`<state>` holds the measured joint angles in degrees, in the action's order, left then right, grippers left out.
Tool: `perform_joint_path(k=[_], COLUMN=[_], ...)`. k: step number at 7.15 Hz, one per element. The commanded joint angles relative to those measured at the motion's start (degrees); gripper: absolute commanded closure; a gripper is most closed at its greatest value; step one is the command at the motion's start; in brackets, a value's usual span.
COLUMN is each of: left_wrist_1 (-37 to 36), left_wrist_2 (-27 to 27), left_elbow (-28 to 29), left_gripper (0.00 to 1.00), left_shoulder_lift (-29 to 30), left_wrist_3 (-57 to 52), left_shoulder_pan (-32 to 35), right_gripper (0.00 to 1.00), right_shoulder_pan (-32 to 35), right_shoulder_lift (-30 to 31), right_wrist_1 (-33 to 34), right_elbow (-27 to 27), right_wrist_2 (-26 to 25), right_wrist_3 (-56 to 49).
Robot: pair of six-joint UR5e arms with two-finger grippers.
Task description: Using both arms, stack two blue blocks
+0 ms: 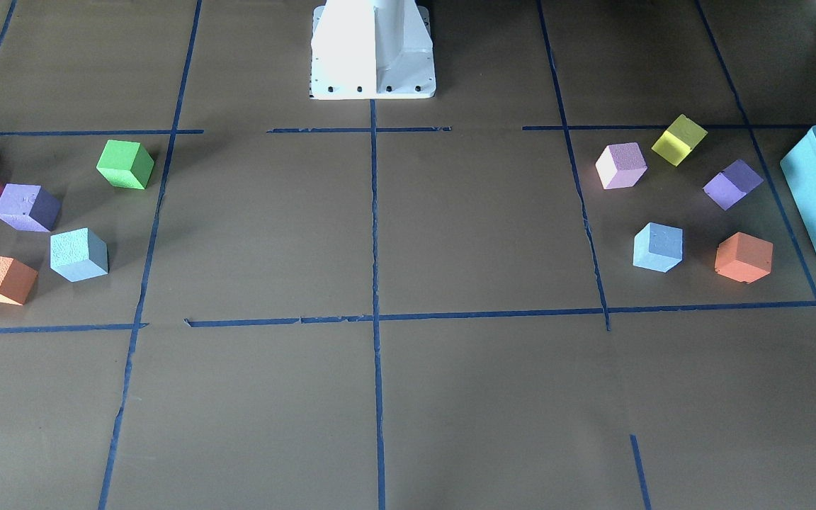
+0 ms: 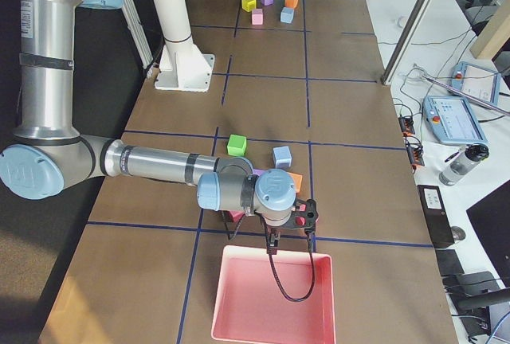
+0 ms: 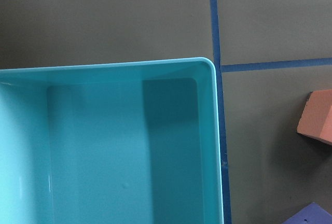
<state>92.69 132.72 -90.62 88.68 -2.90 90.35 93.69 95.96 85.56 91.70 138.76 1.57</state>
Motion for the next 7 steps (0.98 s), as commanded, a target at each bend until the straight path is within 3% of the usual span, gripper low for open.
perform_joint_path(k=[1,7], left_wrist_1=[0.0,0.2], left_wrist_2=[0.0,-0.1], left_elbow=[0.0,0.1], left_gripper=[0.0,0.0], left_shoulder_lift=[0.0,0.0], left_wrist_3=[0.0,-0.3], left_shoulder_pan=[0.0,0.0], right_gripper=[0.0,0.0], right_shoulder_pan=[0.5,0.5], right_shoulder_lift=[-0.2,-0.6], right_wrist_1=[-0.1,0.0], right_elbow=[0.4,0.9], right_wrist_2=[-0.1,0.0], right_wrist_3=[-0.1,0.8])
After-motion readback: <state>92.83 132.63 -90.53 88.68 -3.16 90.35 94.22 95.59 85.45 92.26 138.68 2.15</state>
